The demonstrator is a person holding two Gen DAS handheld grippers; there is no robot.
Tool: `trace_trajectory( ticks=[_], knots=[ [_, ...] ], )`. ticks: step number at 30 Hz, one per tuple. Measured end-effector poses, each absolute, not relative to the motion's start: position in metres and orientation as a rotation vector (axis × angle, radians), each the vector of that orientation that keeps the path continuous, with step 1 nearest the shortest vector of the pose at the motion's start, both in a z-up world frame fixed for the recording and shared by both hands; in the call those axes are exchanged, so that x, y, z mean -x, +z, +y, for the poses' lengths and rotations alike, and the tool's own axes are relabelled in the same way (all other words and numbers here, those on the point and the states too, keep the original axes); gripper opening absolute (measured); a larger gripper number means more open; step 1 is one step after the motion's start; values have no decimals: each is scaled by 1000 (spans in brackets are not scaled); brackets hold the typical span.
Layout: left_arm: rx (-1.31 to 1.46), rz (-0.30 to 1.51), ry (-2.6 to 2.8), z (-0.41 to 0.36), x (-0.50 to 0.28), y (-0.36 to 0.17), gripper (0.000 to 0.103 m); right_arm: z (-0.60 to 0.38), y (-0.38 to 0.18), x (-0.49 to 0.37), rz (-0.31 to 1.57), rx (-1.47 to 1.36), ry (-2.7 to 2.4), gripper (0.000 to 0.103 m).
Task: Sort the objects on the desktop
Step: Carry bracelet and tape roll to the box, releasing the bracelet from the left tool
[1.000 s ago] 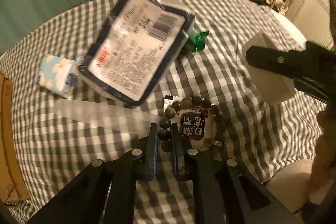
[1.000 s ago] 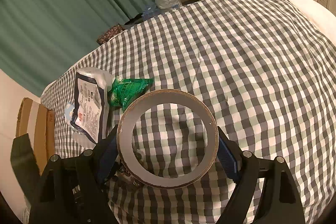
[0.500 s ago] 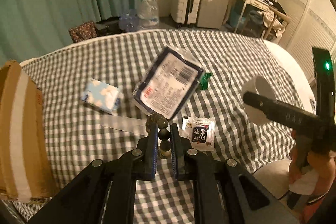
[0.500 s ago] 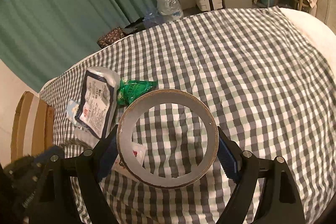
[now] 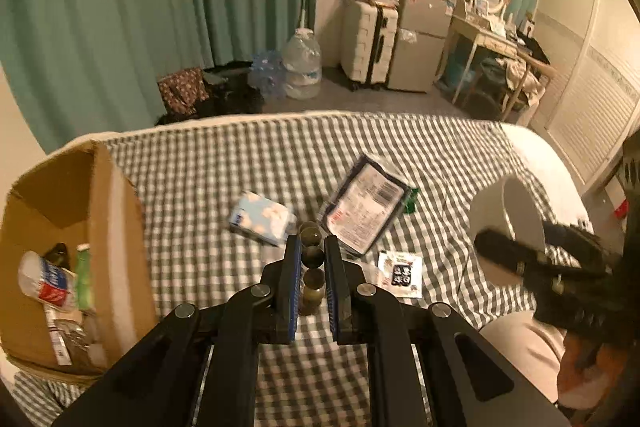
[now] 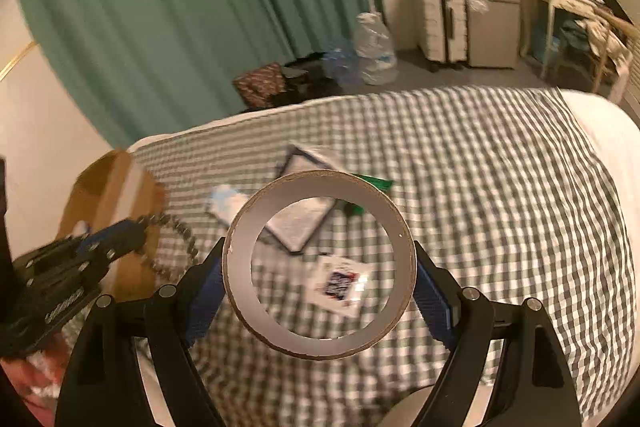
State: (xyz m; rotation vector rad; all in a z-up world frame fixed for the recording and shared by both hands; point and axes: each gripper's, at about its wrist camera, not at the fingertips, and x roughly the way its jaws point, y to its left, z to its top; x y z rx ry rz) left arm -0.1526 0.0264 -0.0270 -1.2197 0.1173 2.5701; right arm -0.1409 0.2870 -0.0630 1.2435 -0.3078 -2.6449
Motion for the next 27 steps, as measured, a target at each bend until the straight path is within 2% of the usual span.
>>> trace_trajectory(
  ticks=[5,12,18,27],
  knots=[
    [1161,-34,2634,-19,150,6,10,242,-42,137,-235,-1197,-2588,83],
    [1145,-15,2753,-86,155,31,10,174,-24,140,-132,-1139,-2512,83],
    [1227,-5,2842,-147,162,27,10,114,-18,150,-52,-1109,-2420,83],
    [1400,-47,2909,-221,166,-16,11,32,-22,156,41,-1097,-2286,83]
  ],
)
